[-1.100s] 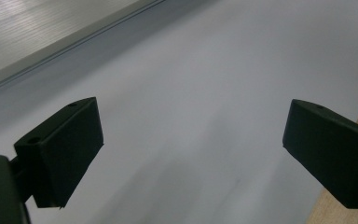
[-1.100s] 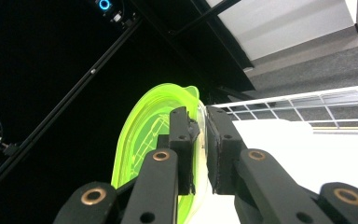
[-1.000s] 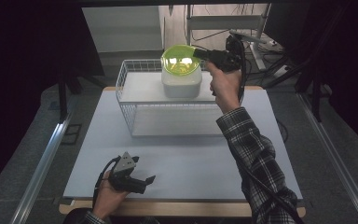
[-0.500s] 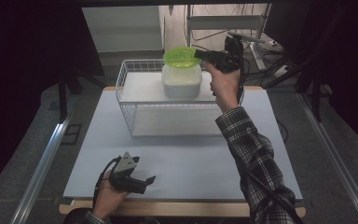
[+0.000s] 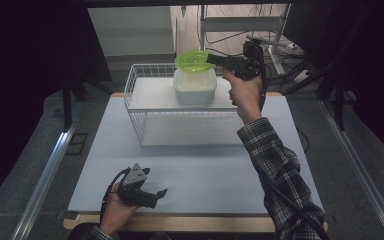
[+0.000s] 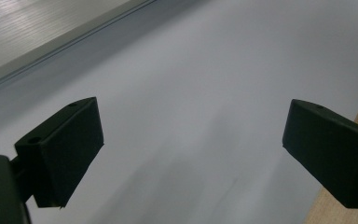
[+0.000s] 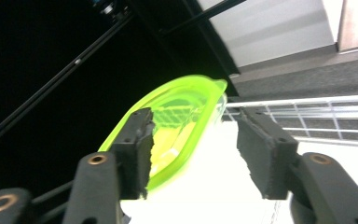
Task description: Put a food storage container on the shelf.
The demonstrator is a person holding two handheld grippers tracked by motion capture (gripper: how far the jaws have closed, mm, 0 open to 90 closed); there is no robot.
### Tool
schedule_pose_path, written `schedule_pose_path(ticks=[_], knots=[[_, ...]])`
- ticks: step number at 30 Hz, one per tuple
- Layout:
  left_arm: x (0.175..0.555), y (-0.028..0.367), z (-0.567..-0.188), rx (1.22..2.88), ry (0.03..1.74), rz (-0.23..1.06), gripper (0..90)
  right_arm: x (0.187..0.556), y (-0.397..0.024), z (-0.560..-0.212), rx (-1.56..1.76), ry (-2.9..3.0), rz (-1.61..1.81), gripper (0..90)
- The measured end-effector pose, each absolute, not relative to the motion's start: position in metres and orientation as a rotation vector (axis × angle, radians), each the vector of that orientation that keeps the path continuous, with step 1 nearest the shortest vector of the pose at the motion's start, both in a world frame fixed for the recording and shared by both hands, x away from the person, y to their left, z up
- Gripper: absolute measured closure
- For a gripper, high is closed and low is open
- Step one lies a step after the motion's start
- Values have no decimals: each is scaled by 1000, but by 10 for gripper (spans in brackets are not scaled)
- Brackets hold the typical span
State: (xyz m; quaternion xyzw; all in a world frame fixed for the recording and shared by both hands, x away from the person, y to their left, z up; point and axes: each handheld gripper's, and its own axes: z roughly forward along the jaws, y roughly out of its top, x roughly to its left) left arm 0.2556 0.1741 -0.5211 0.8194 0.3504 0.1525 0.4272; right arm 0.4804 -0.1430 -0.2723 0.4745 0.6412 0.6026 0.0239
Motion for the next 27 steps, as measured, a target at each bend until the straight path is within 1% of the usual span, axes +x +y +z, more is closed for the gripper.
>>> schedule_pose_path(ticks=[7, 14, 21, 27], knots=[[256, 174, -521, 2047, 875, 383, 47, 468, -144, -277, 1371, 2064, 1844, 339], [256, 173, -521, 2047, 876, 383, 46, 455, -150, -286, 1318, 2102, 1844, 307], [256, 173, -521, 2048, 877, 381, 46, 441, -154, -288, 1250, 2125, 1819, 293], [256, 172, -522, 2044, 877, 380, 44, 424, -156, -304, 1174, 2170, 1740, 263]])
